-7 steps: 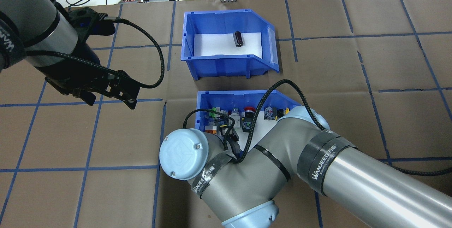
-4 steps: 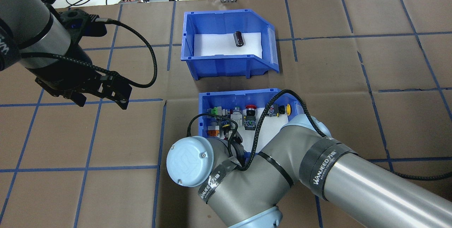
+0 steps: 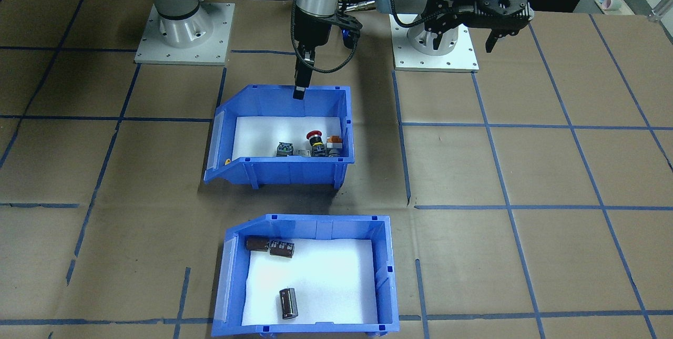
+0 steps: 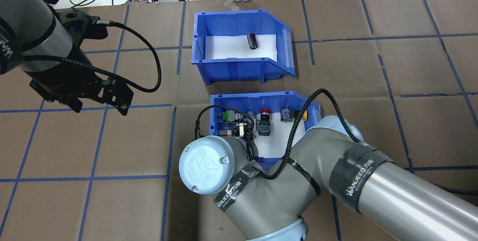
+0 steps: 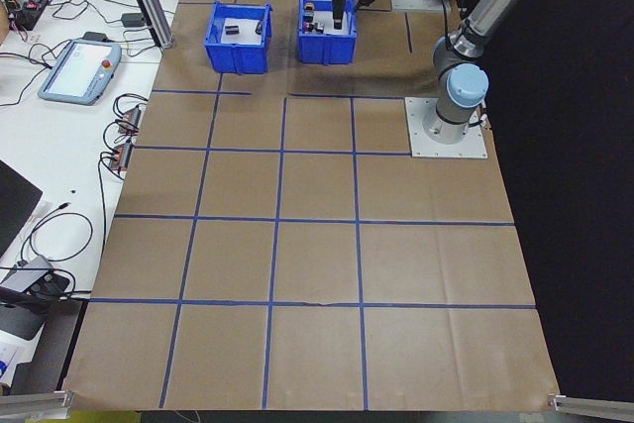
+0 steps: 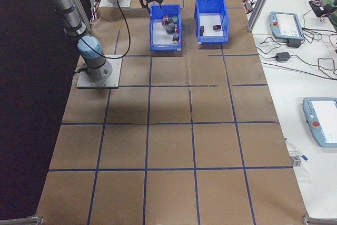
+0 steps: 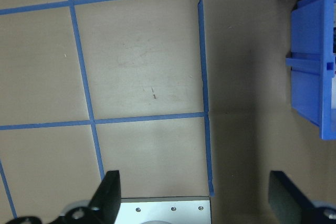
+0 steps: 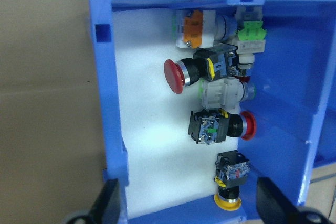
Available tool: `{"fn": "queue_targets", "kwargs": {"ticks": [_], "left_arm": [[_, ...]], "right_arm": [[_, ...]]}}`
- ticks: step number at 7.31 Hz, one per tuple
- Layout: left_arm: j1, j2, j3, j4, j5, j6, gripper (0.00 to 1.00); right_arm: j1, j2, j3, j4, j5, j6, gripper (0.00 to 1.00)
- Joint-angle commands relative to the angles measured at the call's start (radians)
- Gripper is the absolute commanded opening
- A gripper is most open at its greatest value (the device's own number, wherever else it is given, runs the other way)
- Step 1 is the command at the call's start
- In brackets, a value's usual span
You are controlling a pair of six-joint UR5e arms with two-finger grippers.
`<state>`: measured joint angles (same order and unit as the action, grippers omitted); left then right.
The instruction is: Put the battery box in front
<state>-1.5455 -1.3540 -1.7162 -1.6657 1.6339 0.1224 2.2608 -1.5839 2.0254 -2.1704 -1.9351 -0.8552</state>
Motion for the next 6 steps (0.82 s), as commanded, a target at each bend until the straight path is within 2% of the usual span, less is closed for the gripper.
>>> {"fn": "queue_targets", "kwargs": {"ticks": [1, 2, 3, 4, 5, 6], "left_arm": [[-0.001, 0.004, -0.017, 0.05, -0.003, 0.014, 1.0], [-0.001, 0.012, -0.028, 0.052, -0.006, 0.013, 1.0], [-0.001, 0.01, -0.028, 0.054, -0.055, 0.014, 1.0], [-0.001, 0.021, -0.031, 0.063, -0.052, 0.016, 1.0], [-0.001, 0.021, -0.029, 0.063, -0.049, 0.017, 1.0], [-0.001, 0.022, -0.029, 0.06, -0.046, 0.017, 1.0]], "right_arm": [[-0.142, -0.138, -0.002, 0.123, 0.028, 0.025, 1.0], [-0.23, -0.184, -0.001, 0.189, 0.071, 0.027, 1.0], [-0.35, -0.206, -0.002, 0.196, 0.111, 0.036, 1.0], [-0.457, -0.214, -0.004, 0.196, 0.131, 0.079, 1.0], [-0.548, -0.223, -0.007, 0.196, 0.169, 0.204, 1.0], [-0.602, -0.231, -0.014, 0.196, 0.18, 0.319, 1.0]]}}
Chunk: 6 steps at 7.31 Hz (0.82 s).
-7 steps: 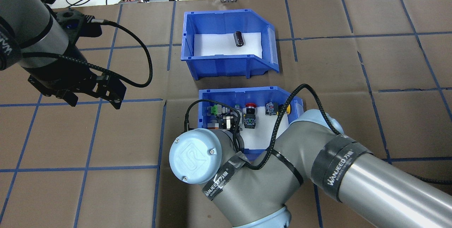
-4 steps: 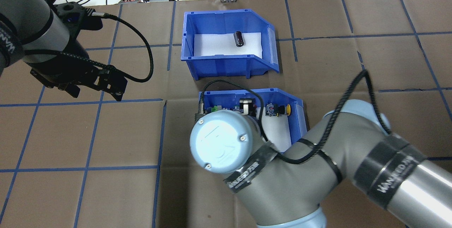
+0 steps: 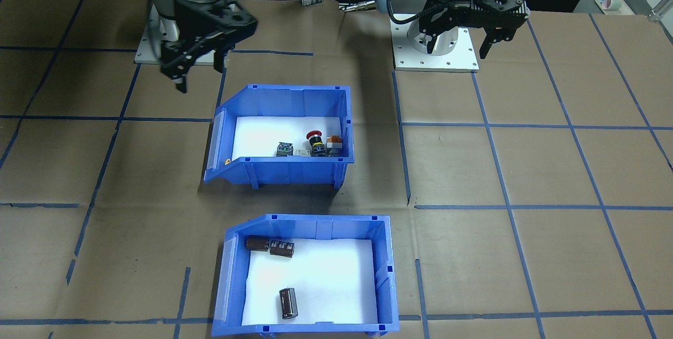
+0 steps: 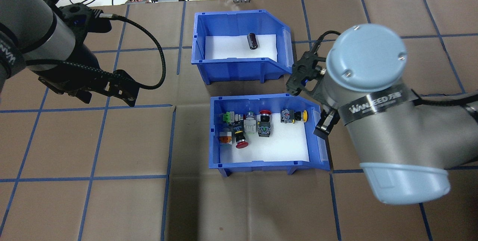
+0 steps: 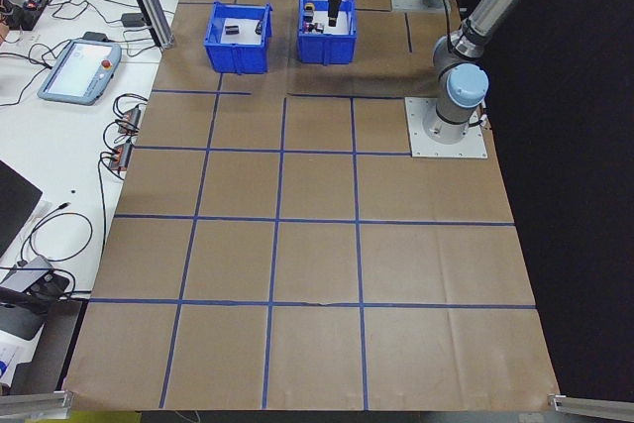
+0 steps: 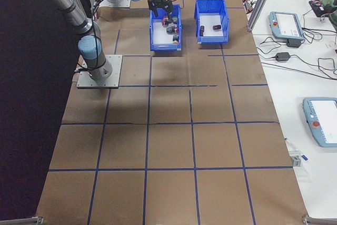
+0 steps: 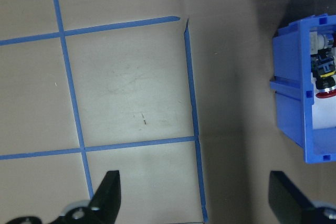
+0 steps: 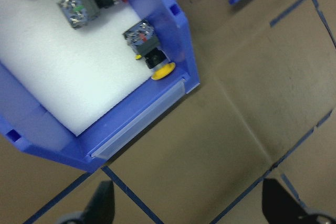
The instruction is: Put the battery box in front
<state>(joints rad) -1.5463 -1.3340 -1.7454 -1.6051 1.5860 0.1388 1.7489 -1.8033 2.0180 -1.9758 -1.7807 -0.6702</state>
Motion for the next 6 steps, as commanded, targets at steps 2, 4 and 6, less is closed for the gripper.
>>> {"fn": "queue_targets", "kwargs": {"ticks": [2, 4, 6], "left_arm": [[0.0, 0.003, 0.001, -0.002, 0.003, 0.004, 1.0], [0.0, -0.001, 0.001, 0.001, 0.003, 0.004, 1.0], [0.0, -0.001, 0.001, -0.001, 0.003, 0.002, 1.0]], "right_arm": [[-0.146, 0.005, -0.127, 0.071, 0.026, 0.417, 1.0], [-0.17, 0.091, -0.29, 0.245, 0.133, 0.6, 1.0], [-0.175, 0.168, -0.378, 0.33, 0.184, 0.665, 1.0]]}}
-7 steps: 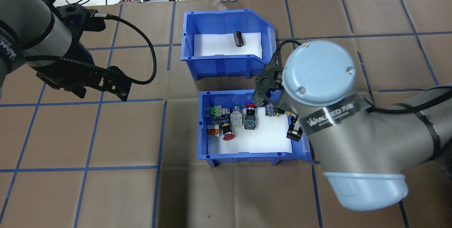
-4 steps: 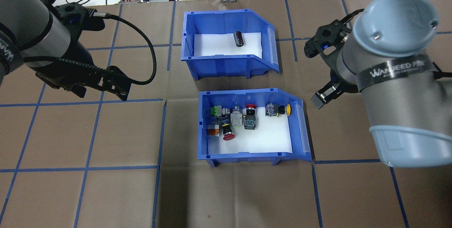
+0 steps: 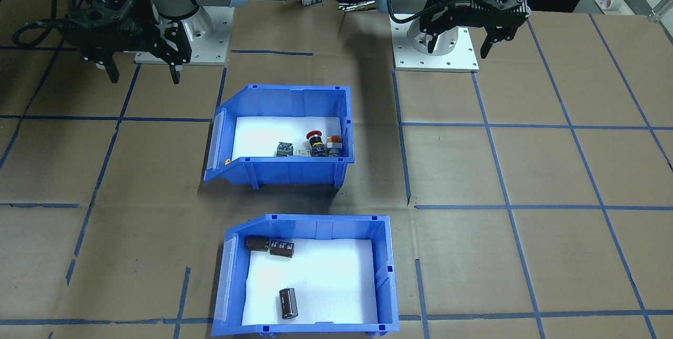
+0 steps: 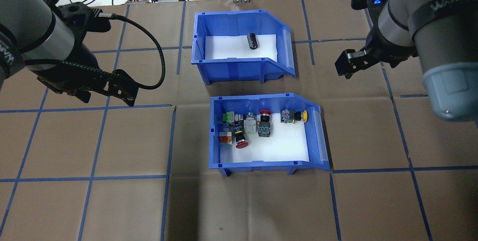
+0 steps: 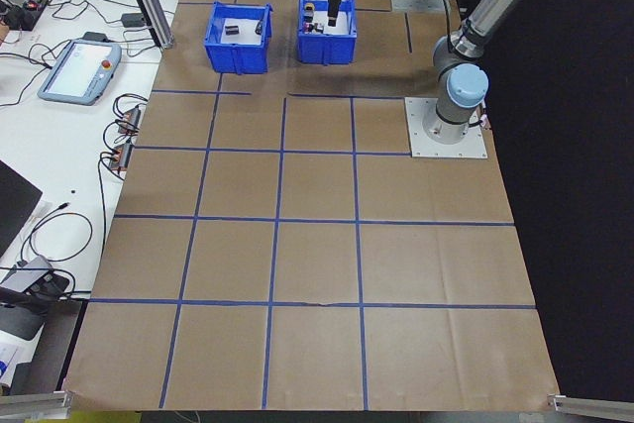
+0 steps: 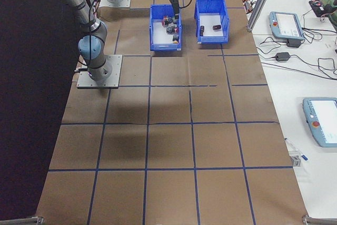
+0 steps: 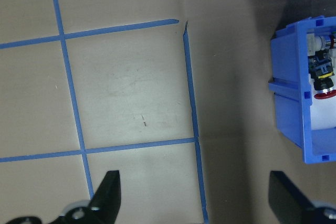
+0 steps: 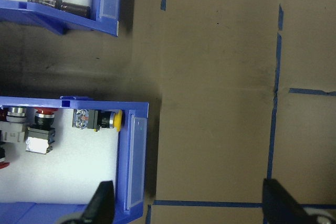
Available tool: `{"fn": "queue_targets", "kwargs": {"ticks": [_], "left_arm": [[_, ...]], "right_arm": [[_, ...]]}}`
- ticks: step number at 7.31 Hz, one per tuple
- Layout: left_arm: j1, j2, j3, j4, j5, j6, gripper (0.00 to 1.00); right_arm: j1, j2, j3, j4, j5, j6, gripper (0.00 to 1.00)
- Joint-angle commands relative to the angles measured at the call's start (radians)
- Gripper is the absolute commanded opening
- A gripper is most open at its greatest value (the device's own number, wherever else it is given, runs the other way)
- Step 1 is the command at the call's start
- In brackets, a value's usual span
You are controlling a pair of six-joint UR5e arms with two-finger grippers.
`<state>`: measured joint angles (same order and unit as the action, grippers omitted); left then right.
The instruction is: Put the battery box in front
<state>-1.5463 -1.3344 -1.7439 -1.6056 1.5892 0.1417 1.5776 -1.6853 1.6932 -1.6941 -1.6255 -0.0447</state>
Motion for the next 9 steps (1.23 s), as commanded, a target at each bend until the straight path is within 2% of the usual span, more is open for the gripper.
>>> {"fn": "queue_targets", "kwargs": {"ticks": [1, 9], "left_arm": [[0.0, 0.0, 0.0, 0.0, 0.0, -0.001, 1.0], [0.0, -0.002, 0.0, -0.002, 0.0, -0.001, 1.0]], "right_arm": [[-0.005, 0.076, -0.055, 0.059, 0.05, 0.066, 1.0], [-0.005, 0.07, -0.044, 0.073, 0.049, 0.08, 1.0]]}}
